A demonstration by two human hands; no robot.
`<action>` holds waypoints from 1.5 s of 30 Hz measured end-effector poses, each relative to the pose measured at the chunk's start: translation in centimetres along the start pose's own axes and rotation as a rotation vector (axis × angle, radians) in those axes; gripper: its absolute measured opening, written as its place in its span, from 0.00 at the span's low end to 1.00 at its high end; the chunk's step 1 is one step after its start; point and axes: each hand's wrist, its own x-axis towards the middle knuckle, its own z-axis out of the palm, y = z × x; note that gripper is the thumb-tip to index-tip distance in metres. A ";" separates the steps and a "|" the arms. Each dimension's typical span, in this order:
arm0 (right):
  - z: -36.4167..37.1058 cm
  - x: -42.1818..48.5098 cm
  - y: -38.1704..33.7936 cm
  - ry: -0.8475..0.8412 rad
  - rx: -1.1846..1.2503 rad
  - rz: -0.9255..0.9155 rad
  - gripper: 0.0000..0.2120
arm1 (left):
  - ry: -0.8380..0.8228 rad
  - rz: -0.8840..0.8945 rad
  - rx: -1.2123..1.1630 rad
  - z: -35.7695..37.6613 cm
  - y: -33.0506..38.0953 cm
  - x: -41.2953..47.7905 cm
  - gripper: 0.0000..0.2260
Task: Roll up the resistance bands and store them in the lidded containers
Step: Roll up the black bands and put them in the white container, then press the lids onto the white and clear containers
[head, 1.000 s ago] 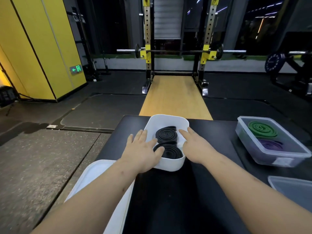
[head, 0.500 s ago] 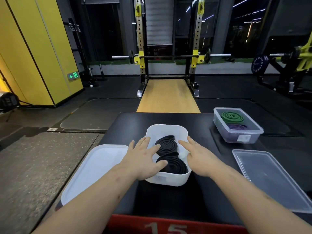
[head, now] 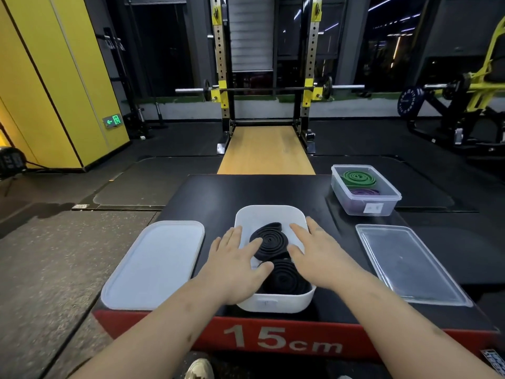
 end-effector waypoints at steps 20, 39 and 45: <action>2.5 0.7 -0.1 -0.018 -0.123 -0.035 0.30 | 0.077 -0.439 0.199 1.9 -11.2 1.5 0.17; 0.7 -1.1 -1.2 0.146 0.133 -0.044 0.25 | 0.537 -0.213 0.111 -5.1 -5.0 0.6 0.09; -0.6 -1.4 -1.8 0.247 0.266 -0.106 0.22 | 0.729 -0.038 0.107 -8.4 -0.6 -0.2 0.31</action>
